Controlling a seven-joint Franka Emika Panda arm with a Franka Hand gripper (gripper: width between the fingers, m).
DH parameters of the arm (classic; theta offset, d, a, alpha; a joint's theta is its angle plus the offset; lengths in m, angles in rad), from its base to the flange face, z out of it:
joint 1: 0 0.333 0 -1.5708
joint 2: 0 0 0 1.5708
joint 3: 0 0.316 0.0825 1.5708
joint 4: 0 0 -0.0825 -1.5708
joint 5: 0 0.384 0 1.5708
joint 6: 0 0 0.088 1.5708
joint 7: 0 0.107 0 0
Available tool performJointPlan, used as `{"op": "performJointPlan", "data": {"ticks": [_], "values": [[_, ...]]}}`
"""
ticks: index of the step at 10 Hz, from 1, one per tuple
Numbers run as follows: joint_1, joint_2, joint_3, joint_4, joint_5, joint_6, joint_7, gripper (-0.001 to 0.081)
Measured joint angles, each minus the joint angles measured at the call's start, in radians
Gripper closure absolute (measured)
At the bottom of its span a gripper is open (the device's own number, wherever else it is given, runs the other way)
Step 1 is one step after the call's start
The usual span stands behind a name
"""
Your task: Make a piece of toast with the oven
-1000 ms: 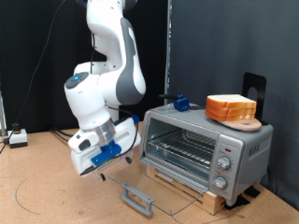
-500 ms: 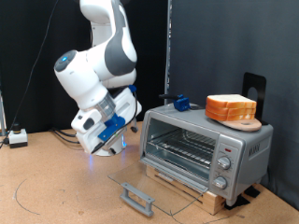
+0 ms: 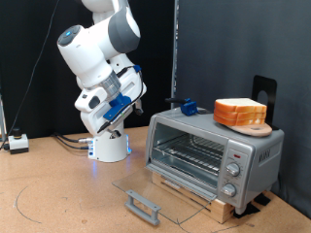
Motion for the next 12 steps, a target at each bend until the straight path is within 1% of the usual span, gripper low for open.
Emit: {"op": "performJointPlan", "data": {"ticks": [1, 4, 5, 6, 7, 8, 10, 11, 12], "values": [[0.01, -0.002, -0.001, 0.001, 0.07, -0.007, -0.055, -0.0003], [0.047, -0.05, -0.003, 0.015, 0.299, -0.119, -0.227, -0.0003], [0.058, -0.073, -0.001, 0.015, 0.339, -0.137, -0.269, -0.0003], [0.071, -0.098, 0.003, 0.015, 0.345, -0.158, -0.317, -0.0003], [0.084, -0.124, 0.011, 0.016, 0.328, -0.186, -0.394, -0.0003], [0.097, -0.151, 0.024, 0.016, 0.289, -0.204, -0.464, -0.0003], [0.107, -0.207, 0.075, 0.012, 0.155, -0.219, -0.524, -0.0003], [0.106, -0.204, 0.071, 0.01, 0.185, -0.219, -0.506, -0.0003], [0.11, -0.205, 0.067, 0.008, 0.222, -0.219, -0.547, -0.0003]]}}
